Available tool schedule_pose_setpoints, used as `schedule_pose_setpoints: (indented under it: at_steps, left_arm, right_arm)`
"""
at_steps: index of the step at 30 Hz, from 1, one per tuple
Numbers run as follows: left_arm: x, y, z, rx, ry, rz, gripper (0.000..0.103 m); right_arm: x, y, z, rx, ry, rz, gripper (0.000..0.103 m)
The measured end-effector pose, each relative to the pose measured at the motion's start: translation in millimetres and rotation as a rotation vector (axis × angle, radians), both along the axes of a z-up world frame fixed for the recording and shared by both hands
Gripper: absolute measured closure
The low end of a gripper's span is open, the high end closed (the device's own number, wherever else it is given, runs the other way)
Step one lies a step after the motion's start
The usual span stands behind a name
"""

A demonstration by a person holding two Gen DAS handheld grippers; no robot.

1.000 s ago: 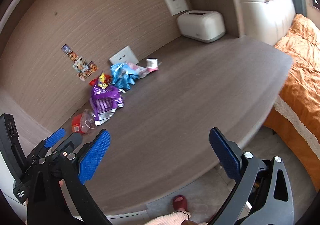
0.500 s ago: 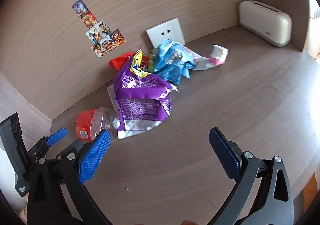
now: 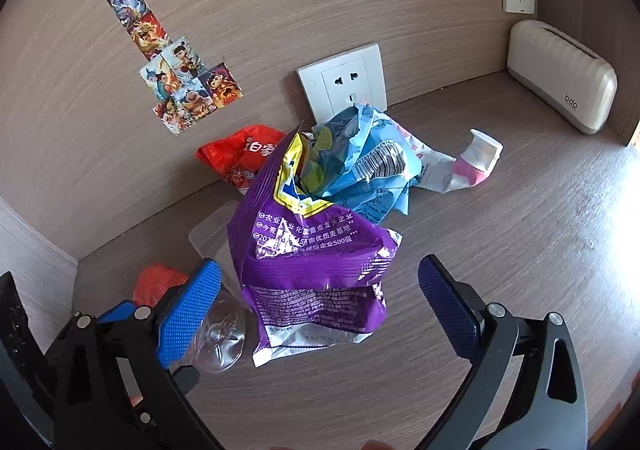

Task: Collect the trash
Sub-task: 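Grasp the orange snack box and bottle with the left tool while the right tool grasps the purple chip bag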

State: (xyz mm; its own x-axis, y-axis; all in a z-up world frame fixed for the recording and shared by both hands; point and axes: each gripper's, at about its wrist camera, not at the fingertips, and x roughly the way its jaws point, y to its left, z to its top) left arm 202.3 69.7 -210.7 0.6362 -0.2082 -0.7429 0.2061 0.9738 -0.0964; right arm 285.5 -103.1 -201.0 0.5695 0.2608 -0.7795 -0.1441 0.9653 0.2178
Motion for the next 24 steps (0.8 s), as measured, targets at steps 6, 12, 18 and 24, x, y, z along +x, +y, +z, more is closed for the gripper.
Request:
schedule_pose_setpoints:
  at_steps: [6, 12, 18, 24]
  left_arm:
    - [16.5, -6.8, -14.2, 0.064, 0.03, -0.018, 0.005]
    - [33.8, -5.9, -29.3, 0.085, 0.119, -0.033, 0.005]
    - [35.2, -6.1, -31.2, 0.111, 0.113, -0.039, 0.006]
    - [22.9, -1.3, -16.2, 0.104, 0.071, -0.036, 0.007]
  right_arm:
    - [7.2, 5.0, -6.0, -0.046, 0.004, 0.001, 0.004]
    - [11.0, 11.6, -14.7, -0.063, 0.005, 0.011, 0.004]
    - [3.5, 21.4, -20.8, -0.088, -0.006, 0.049, 0.026]
    - [-7.8, 11.6, -9.3, -0.023, -0.023, 0.051, 0.044]
